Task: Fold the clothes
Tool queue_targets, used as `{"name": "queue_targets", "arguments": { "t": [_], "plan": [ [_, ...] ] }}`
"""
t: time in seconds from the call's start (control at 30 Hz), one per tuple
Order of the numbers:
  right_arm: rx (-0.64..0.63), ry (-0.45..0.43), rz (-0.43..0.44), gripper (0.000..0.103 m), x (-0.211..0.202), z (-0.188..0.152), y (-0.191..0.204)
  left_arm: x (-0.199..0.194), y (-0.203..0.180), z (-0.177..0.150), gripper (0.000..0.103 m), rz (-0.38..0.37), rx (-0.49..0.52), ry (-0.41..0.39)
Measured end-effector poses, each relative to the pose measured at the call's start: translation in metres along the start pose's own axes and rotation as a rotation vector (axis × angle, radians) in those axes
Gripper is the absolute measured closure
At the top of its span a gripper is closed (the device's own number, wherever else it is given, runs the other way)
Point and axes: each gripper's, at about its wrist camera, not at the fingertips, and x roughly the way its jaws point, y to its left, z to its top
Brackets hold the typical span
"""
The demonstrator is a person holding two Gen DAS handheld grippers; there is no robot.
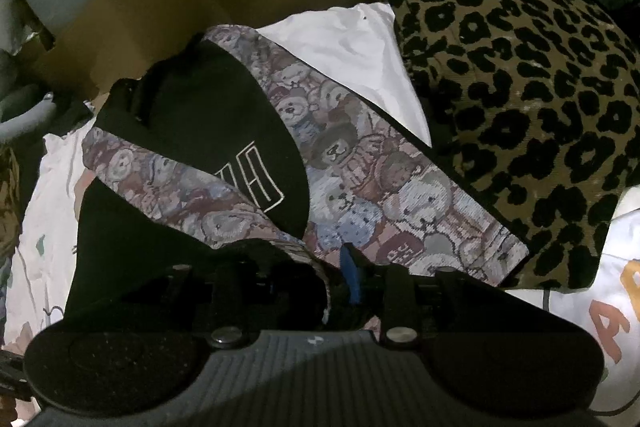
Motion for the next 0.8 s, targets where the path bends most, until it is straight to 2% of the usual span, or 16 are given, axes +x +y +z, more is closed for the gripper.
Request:
{"name": "queue_targets", "arguments": {
  "t": [0.07, 0.37, 0.6, 0.8],
  "plan": [
    [0.007, 0.001, 0.014, 0.100, -0.001, 0.001, -0.001, -0.005, -0.002, 0.001, 0.100, -0.011, -0.001, -0.004],
    [0.045, -0.073, 0.032, 0.101, -0.037, 0.009, 0.000, -0.027, -0.013, 0.005, 0.102, -0.063, 0.000, -0.024],
    [0.128, -0.113, -0.008, 0.101, -0.060, 0.018, -0.011, -0.029, -0.033, 0.013, 0.102, -0.124, 0.073, -0.029],
    [0.167, -0.095, -0.060, 0.103, -0.061, 0.013, -0.031, -0.017, -0.041, 0.017, 0.102, -0.133, 0.112, 0.000]
  ]
}}
